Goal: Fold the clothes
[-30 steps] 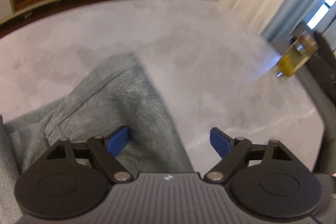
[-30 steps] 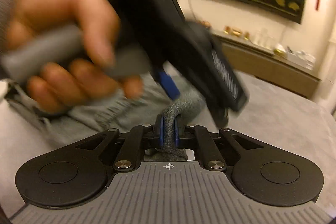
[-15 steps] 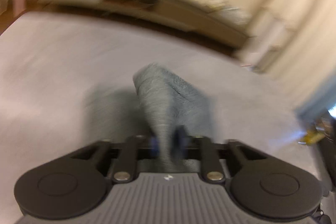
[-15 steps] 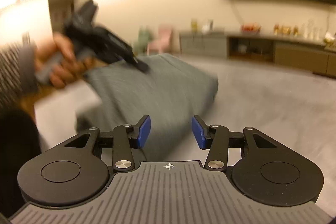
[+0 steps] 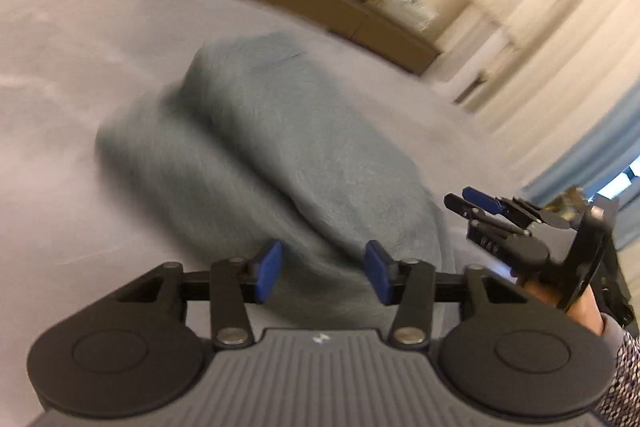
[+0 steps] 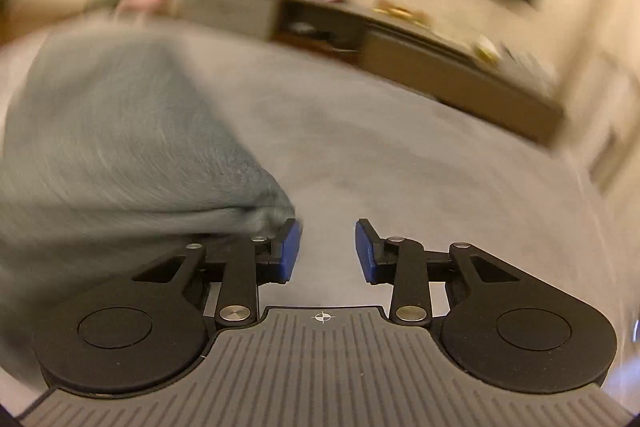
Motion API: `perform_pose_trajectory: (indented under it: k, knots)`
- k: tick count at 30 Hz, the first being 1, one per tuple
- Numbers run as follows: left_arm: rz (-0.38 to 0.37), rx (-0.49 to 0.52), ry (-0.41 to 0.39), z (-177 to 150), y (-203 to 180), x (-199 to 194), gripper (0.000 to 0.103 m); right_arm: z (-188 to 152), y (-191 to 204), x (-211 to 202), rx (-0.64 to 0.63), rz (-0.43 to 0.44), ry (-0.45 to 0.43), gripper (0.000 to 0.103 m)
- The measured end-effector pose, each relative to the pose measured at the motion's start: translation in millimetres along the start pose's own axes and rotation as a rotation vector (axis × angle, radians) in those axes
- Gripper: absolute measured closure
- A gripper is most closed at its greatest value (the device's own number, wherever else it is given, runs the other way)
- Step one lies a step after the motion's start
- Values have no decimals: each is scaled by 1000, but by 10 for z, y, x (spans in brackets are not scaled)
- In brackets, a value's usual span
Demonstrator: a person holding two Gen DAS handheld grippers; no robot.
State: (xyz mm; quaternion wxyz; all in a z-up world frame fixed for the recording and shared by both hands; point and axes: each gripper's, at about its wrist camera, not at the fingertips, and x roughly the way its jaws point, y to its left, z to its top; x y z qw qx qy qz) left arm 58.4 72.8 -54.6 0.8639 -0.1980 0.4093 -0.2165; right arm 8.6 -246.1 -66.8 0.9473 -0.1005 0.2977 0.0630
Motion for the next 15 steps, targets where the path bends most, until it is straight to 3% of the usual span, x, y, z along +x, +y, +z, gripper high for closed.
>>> perform_pose_trajectory:
  k: [3, 6, 9, 10, 11, 13, 14, 15]
  knots:
    - [-49, -21, -59, 49, 25, -75, 57, -23, -133, -594, 118, 83, -96, 72]
    - [-55, -37, -36, 66, 89, 93, 57, -137, 137, -914, 123, 239, -154, 72]
    - [-14, -15, 3, 1, 161, 274, 63, -296, 472, -782, 16, 297, -75, 83]
    - [19, -14, 16, -19, 190, 322, 65, -362, 505, -637, -5, 253, -14, 87]
    - [44, -28, 28, -43, 218, 351, 66, -423, 531, -500, -21, 214, 43, 80]
    - [55, -43, 27, -92, 253, 358, 70, -410, 387, -414, 67, 238, 73, 73]
    - [62, -32, 28, -98, 230, 350, 70, -402, 326, -377, 104, 247, 85, 73]
    - [73, -15, 31, -97, 194, 343, 69, -377, 408, -411, 47, 218, 64, 73]
